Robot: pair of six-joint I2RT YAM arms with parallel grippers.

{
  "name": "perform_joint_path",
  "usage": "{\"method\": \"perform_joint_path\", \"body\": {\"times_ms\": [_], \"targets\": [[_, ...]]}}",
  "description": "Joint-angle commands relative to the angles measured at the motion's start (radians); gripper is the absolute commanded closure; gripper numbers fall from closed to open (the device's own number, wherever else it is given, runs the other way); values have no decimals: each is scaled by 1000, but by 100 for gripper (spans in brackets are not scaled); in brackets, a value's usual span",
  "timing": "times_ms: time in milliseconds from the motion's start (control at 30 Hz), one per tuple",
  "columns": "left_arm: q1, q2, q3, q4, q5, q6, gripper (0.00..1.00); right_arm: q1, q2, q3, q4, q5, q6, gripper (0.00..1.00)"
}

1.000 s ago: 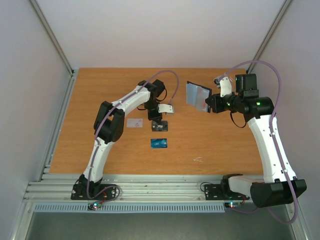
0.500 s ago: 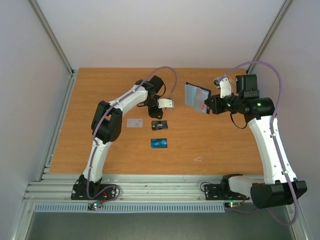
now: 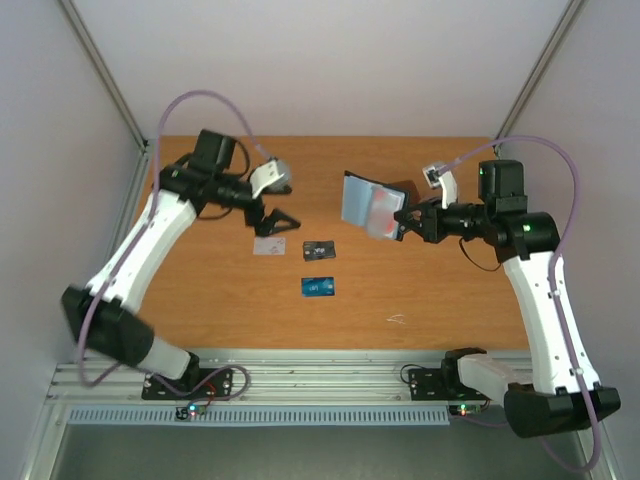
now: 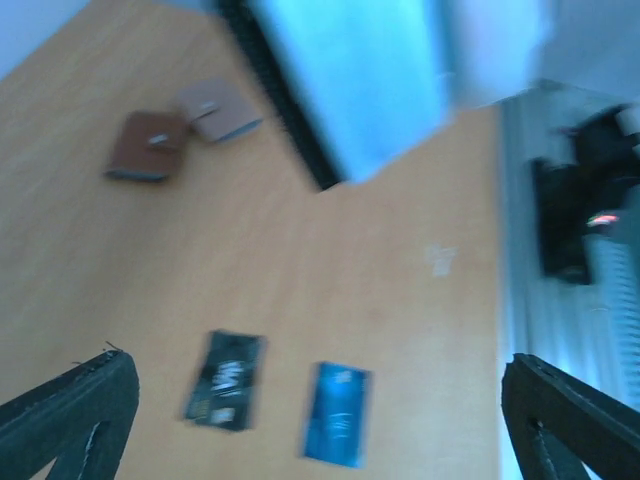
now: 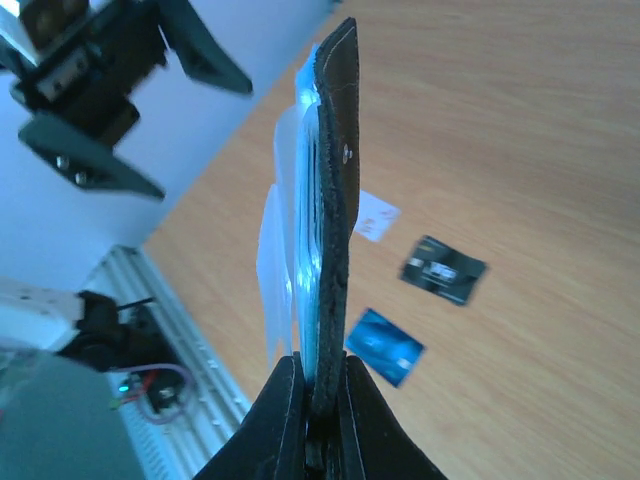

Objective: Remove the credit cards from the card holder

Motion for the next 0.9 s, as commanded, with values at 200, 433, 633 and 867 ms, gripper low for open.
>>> {"method": "perform_joint_path", "body": {"times_ms": [200,433,633,867], "targets": [[-70,-538,-671,1001,208,-915,1,77,-151,-97,231,-354,164,99],[-88,-619,-737,1075,235,-1019,1,231,-128,-95,247,-357,169,99],[-109,-647,-762,1036,315,-1015,5,336,-50,-57,236,-315,144,99],[-131,-680,-809,1048,264,-973,100,430,9,-23,270,-206,127,99]]}}
